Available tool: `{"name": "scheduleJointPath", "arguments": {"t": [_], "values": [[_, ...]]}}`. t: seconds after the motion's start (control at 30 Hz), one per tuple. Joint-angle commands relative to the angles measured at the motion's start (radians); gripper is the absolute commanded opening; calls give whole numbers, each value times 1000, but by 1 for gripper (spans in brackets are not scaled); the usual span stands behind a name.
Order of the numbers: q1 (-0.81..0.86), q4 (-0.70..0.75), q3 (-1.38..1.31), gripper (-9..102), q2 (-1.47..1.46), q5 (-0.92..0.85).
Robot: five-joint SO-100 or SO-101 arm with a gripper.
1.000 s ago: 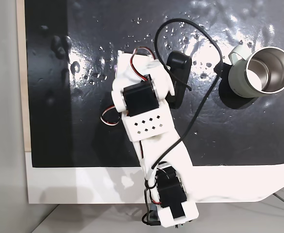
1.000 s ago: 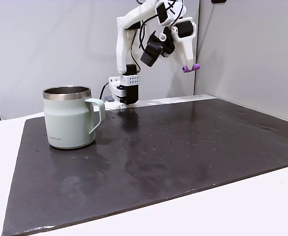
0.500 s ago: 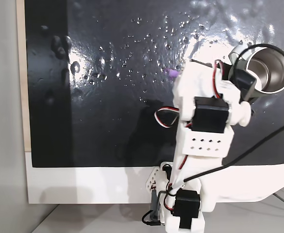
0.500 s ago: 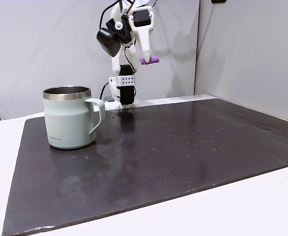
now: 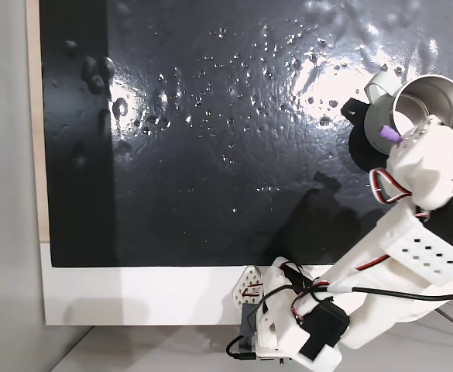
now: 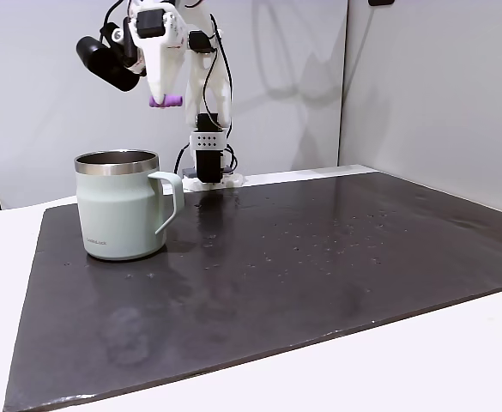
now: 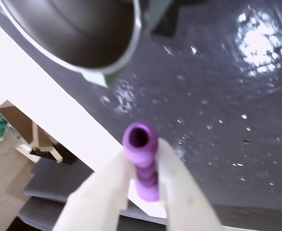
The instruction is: Grasp a pengrip and put it in the cup.
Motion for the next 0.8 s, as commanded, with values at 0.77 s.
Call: {"name": "scheduleJointPath", "arguments": {"t": [0.77], "values": [[89,18,-460,30,-310,-43]]}}
